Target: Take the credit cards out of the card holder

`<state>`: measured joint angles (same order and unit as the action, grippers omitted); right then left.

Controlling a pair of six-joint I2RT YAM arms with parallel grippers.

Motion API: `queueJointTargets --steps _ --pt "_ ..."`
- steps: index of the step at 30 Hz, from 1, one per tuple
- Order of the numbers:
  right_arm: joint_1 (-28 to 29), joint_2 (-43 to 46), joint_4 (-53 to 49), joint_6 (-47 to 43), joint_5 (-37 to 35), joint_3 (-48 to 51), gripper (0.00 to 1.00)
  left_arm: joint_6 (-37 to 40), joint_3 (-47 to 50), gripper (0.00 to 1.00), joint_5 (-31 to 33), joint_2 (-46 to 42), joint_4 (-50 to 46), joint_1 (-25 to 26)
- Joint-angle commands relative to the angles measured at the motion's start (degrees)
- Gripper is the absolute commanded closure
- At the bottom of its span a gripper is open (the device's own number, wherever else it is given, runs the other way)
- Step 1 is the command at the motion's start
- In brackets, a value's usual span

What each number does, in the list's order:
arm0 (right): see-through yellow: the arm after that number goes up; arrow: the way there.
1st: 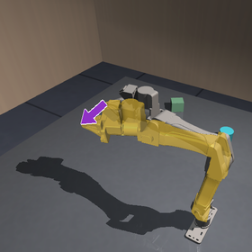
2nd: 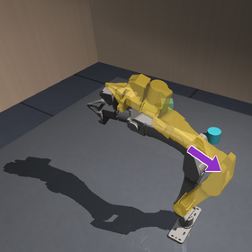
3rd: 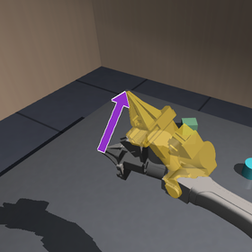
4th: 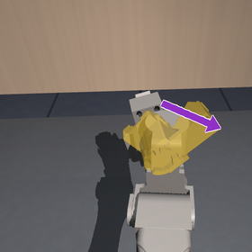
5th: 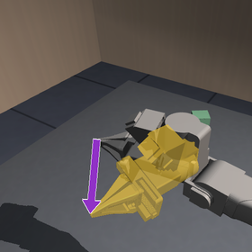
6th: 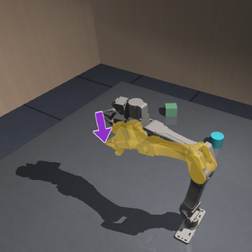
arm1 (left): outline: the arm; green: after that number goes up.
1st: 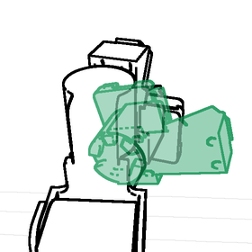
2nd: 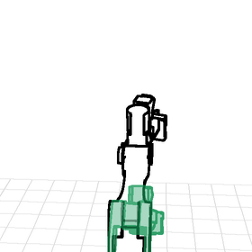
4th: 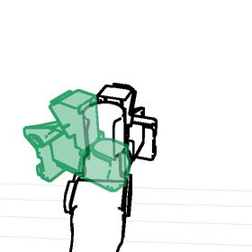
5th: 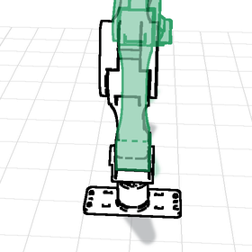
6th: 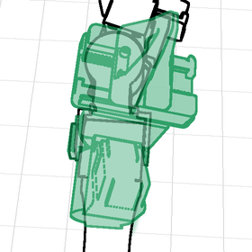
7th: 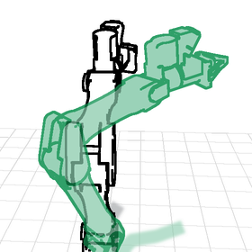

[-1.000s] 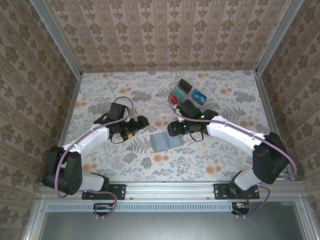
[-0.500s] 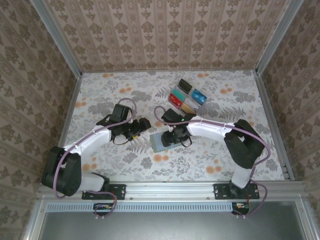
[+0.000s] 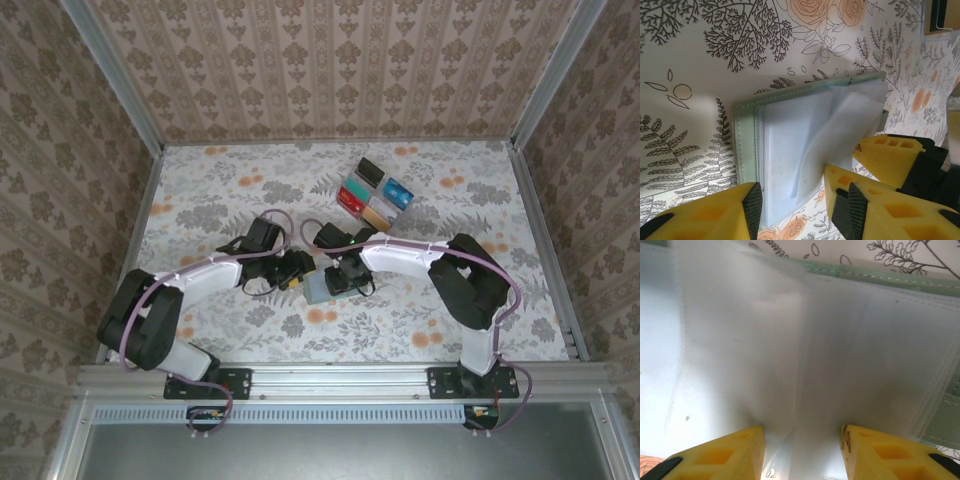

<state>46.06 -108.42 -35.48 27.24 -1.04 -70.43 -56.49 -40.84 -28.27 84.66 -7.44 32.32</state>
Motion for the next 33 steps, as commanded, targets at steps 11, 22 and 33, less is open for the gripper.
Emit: queueJointTargets --steps 11,22,33 --pt "-0.6 -2.2 1.2 0.7 1.1 3.7 0.56 0.2 -2.6 0.58 -0.6 5.7 0.8 0.9" --pt "-0.8 -2.0 1.5 0.4 1.7 4.0 0.57 0.9 -3.5 0.69 -1.6 7.8 2.0 0.9" --pt "-0.8 -2.2 1.1 0.5 1.5 3.8 0.57 4.3 -4.6 0.65 3.0 6.4 -4.5 0.9"
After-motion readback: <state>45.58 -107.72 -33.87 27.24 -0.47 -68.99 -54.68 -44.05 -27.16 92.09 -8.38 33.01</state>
